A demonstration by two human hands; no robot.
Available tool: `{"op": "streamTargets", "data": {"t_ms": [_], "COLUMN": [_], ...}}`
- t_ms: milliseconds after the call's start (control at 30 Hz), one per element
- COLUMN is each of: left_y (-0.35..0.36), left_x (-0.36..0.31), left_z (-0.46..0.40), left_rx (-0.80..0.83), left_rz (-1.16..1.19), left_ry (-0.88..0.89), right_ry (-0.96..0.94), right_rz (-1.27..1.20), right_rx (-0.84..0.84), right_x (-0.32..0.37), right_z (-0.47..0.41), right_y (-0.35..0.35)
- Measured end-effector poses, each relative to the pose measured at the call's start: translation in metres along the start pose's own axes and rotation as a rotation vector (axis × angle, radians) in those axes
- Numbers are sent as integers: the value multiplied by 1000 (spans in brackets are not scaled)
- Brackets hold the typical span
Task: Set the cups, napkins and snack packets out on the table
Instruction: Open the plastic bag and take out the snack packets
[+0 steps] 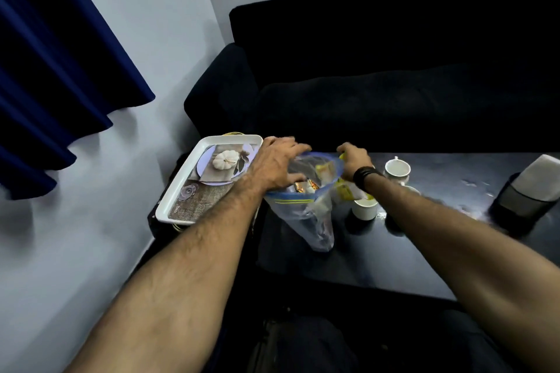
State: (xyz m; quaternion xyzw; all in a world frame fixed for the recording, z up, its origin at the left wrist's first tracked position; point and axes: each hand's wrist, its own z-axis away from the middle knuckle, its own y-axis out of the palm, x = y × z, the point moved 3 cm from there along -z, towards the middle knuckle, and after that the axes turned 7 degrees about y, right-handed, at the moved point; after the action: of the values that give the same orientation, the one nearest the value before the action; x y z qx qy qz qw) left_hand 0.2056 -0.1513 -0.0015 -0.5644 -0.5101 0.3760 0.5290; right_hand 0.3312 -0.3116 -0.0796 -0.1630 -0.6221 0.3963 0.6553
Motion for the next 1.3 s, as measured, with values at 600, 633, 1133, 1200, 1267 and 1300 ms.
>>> {"op": "streamTargets", "data": {"t_ms": [600,633,1133,1200,1267,1300], "left_y": [-11,-11,5,23,49,63], "left_x": [11,7,0,11,20,22], "left_z": [43,43,87,93,101,105], "left_rx": [-124,-112,-9,-22,28,70], "left_rz": [219,276,1210,1125,1014,955], "left_ry": [-655,-656,-794,-912,-1007,-1048], "right_ry": [-286,-346,-441,-413,-421,-416], "right_rz": [-294,-390,799,794,817,813], "right_rx": [-288,-342,346,333,308,301], "right_x": [53,70,61,57,54,53], "right_z": [46,58,108,103,97,94], "right_y": [-25,-38,100,113,123,127]}}
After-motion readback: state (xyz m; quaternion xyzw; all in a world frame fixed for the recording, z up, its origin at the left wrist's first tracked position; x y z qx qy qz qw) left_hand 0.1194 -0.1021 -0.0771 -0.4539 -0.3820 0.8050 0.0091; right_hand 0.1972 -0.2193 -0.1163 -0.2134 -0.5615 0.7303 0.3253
